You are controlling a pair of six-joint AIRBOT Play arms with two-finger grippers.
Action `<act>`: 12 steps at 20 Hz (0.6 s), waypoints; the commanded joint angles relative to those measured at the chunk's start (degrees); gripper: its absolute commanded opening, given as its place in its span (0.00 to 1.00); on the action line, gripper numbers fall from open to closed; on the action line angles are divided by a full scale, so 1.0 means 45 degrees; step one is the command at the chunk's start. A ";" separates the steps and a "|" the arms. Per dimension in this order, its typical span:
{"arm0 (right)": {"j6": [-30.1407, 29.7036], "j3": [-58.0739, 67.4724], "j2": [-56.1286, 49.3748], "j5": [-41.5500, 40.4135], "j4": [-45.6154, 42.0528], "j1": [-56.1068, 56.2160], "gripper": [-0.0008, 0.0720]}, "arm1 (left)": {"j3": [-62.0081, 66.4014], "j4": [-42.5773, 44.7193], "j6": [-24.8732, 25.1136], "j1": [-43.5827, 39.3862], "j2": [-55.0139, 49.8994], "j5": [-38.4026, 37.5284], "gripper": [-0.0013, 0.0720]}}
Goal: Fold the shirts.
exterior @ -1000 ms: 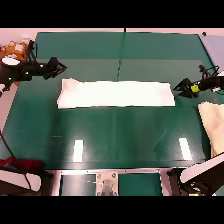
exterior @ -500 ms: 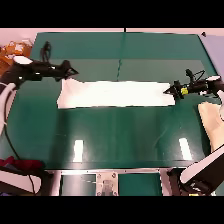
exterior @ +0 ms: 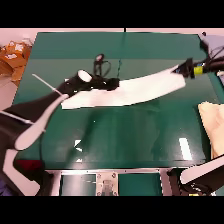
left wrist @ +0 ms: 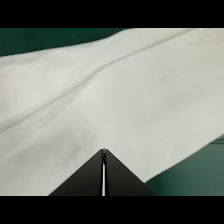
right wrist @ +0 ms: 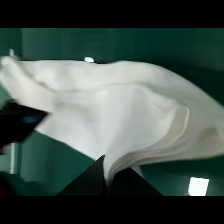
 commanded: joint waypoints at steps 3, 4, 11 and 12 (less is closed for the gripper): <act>0.0879 0.0194 0.2467 0.0573 0.1540 0.1263 0.03 | 0.3002 0.0049 -0.1836 -0.1375 -0.2992 0.0034 0.05; 0.0874 0.0219 0.2613 0.0534 0.1540 0.1433 0.03 | 0.3502 0.0063 -0.2225 -0.1375 -0.3429 -0.0335 0.05; 0.0865 0.0330 0.2657 0.0199 0.1520 0.1768 0.03 | 0.4352 0.0398 -0.2657 -0.1073 -0.3915 -0.1923 0.05; 0.0869 0.0325 0.2657 0.0199 0.1520 0.1831 0.03 | 0.4561 0.0787 -0.2662 -0.0753 -0.3735 -0.2662 0.05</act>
